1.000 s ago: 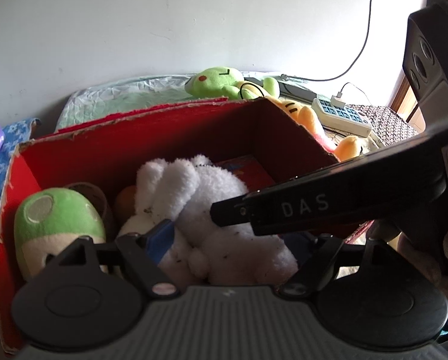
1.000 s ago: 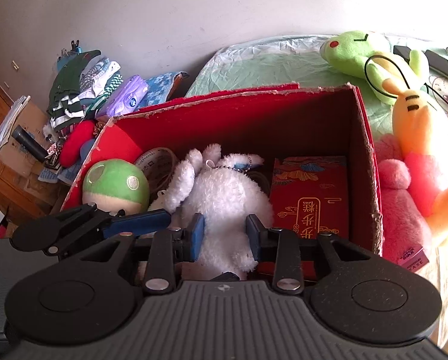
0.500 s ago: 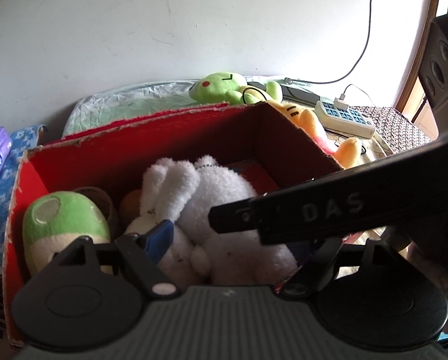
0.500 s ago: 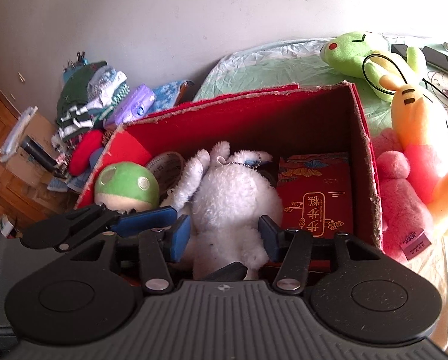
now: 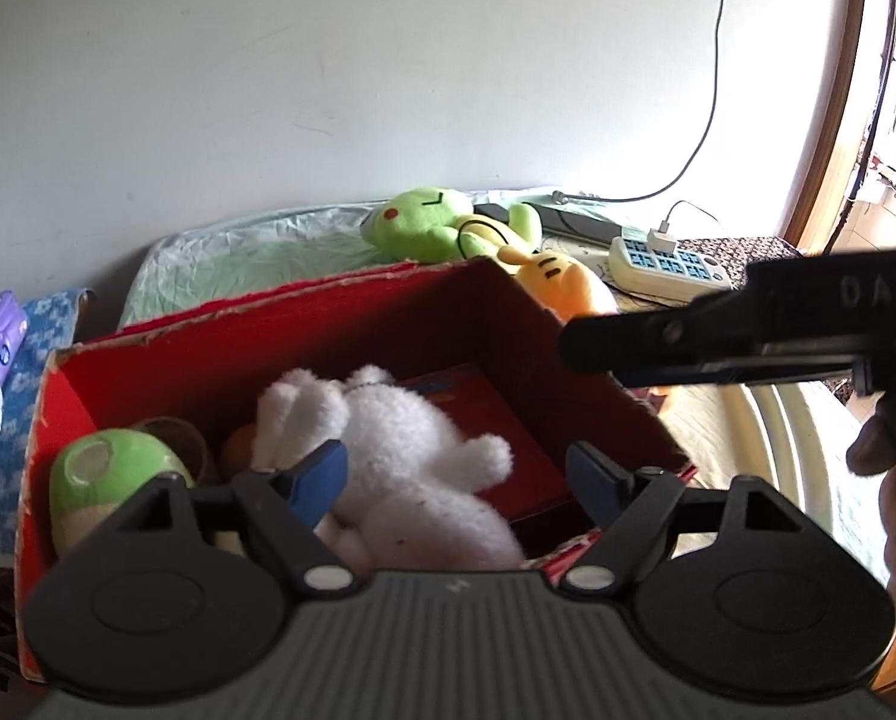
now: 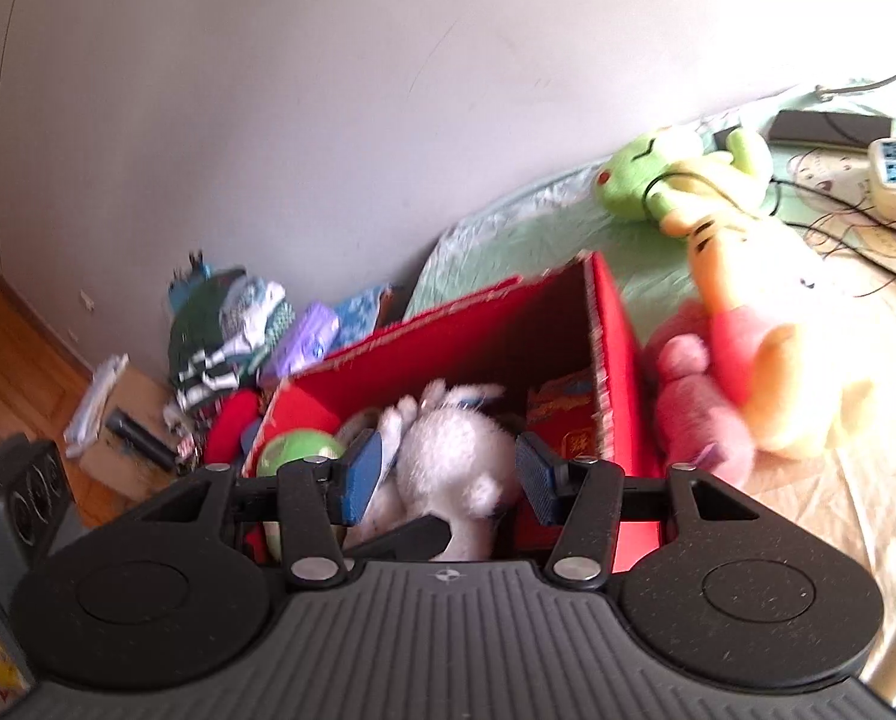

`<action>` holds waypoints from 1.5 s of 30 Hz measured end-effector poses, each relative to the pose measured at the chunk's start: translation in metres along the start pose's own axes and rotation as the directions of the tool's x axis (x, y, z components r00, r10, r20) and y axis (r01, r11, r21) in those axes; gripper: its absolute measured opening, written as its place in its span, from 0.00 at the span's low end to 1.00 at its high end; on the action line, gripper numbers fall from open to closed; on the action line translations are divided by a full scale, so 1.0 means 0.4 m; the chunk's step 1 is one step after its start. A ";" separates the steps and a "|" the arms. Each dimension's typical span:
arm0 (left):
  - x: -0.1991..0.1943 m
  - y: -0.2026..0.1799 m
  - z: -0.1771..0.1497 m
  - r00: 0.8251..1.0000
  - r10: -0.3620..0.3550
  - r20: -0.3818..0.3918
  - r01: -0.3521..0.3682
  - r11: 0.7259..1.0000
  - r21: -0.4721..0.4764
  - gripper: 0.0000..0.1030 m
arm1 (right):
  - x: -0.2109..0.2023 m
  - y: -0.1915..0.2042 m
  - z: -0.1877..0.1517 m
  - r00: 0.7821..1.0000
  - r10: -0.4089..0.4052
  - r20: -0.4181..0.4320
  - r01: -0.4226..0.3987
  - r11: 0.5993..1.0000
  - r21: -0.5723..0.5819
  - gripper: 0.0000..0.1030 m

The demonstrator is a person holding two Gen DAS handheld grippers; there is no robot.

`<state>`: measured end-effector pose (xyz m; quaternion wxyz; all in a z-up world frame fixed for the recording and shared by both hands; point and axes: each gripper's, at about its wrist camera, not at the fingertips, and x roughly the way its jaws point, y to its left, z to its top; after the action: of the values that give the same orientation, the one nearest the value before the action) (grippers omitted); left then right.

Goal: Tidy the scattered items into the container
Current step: 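Move the right gripper to the yellow tiger plush in pink shirt, then close the right gripper on the tiger plush's pink shirt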

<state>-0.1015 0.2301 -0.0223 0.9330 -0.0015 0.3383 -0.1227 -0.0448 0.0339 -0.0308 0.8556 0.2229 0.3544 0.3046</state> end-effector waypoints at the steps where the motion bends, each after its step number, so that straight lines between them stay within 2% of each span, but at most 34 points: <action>1: 0.000 -0.012 0.007 1.000 -0.001 0.006 0.001 1.000 0.006 0.79 | -0.017 -0.014 0.004 1.000 0.004 0.024 -0.004 1.000 0.014 0.52; 5: 0.008 -0.063 0.051 0.999 -0.030 0.035 0.029 1.000 0.006 0.80 | -0.074 -0.091 0.028 0.993 -0.020 0.116 0.011 0.997 0.081 0.53; 9: 0.050 -0.129 0.108 0.996 -0.079 0.032 0.079 0.997 0.009 0.81 | -0.109 -0.208 0.048 0.988 -0.075 0.137 0.045 0.976 0.213 0.53; 13: 0.120 -0.206 0.168 0.998 -0.056 0.030 0.055 0.998 0.036 0.84 | -0.123 -0.303 0.058 0.984 -0.138 0.113 0.103 0.957 0.271 0.53; 18: 0.250 -0.279 0.231 1.000 0.026 -0.002 -0.026 0.999 0.045 0.86 | -0.132 -0.408 0.079 0.985 -0.148 0.084 0.112 0.936 0.333 0.59; 21: 0.340 -0.302 0.254 0.996 0.072 -0.061 -0.071 0.997 0.023 0.86 | -0.128 -0.473 0.093 0.989 -0.137 0.050 0.108 0.919 0.380 0.59; 24: 0.415 -0.302 0.261 0.984 0.119 -0.134 -0.125 0.992 -0.037 0.86 | -0.122 -0.522 0.109 0.991 -0.133 0.016 0.117 0.916 0.384 0.59; 27: 0.454 -0.291 0.257 0.975 0.121 -0.187 -0.144 0.983 -0.116 0.85 | -0.106 -0.565 0.124 0.994 -0.105 -0.018 0.104 0.911 0.400 0.59; 36: 0.477 -0.314 0.261 0.957 0.222 -0.186 -0.247 0.961 -0.126 0.86 | -0.005 -0.614 0.179 0.995 0.000 -0.100 0.039 0.920 0.391 0.59; 45: 0.487 -0.322 0.259 0.931 0.313 -0.186 -0.333 0.939 -0.086 0.72 | 0.123 -0.646 0.186 0.983 0.070 -0.168 0.005 0.912 0.410 0.58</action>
<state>0.0790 0.0522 -0.0545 0.9065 0.0103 0.4187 0.0529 0.1319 -0.1300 -0.1600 0.7496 0.3744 0.4816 0.2570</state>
